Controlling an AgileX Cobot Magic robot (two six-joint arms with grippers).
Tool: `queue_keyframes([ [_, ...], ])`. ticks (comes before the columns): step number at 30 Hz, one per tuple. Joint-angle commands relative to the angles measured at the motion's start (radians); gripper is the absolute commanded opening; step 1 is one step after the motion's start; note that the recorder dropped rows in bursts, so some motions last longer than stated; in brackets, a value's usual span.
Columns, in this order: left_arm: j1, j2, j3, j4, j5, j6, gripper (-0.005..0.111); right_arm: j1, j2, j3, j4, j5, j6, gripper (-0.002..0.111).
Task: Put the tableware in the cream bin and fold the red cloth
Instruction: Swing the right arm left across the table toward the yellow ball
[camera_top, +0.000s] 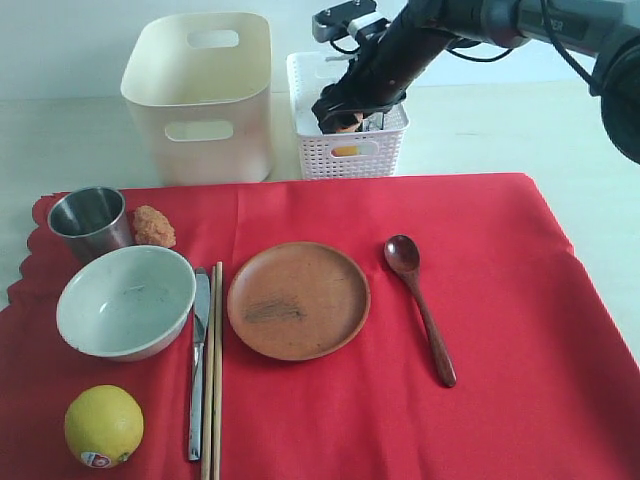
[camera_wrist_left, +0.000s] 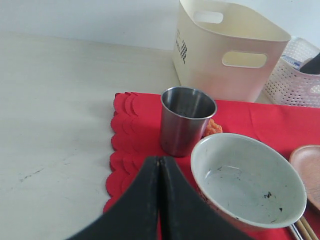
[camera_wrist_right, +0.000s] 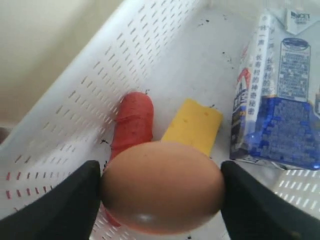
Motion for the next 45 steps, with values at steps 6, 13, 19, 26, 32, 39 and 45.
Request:
queue_keyframes([
  [6,0.001,-0.006,0.004,-0.007,-0.008,-0.002,0.0,0.002,-0.126,-0.019,-0.001,0.038,-0.006,0.086],
  [13,0.001,-0.006,0.004,-0.007,-0.008,-0.002,0.0,0.002,-0.212,-0.019,-0.003,0.166,0.018,0.086],
  [19,0.001,-0.006,0.004,-0.007,-0.008,-0.002,0.0,0.002,-0.271,-0.019,0.014,0.335,0.041,0.086],
  [26,0.001,-0.006,0.004,-0.007,-0.008,-0.002,0.0,0.002,-0.292,-0.019,0.105,0.425,0.066,0.081],
  [32,0.001,-0.006,0.004,-0.007,-0.008,-0.002,0.0,0.037,-0.301,0.059,0.168,0.425,0.08,0.081],
  [39,0.001,-0.006,0.004,-0.007,-0.008,-0.002,0.0,0.152,-0.301,0.146,0.155,0.425,0.055,0.081],
  [45,0.001,-0.006,0.004,-0.007,-0.008,-0.002,0.0,0.261,-0.3,0.164,0.138,0.425,0.055,0.081],
])
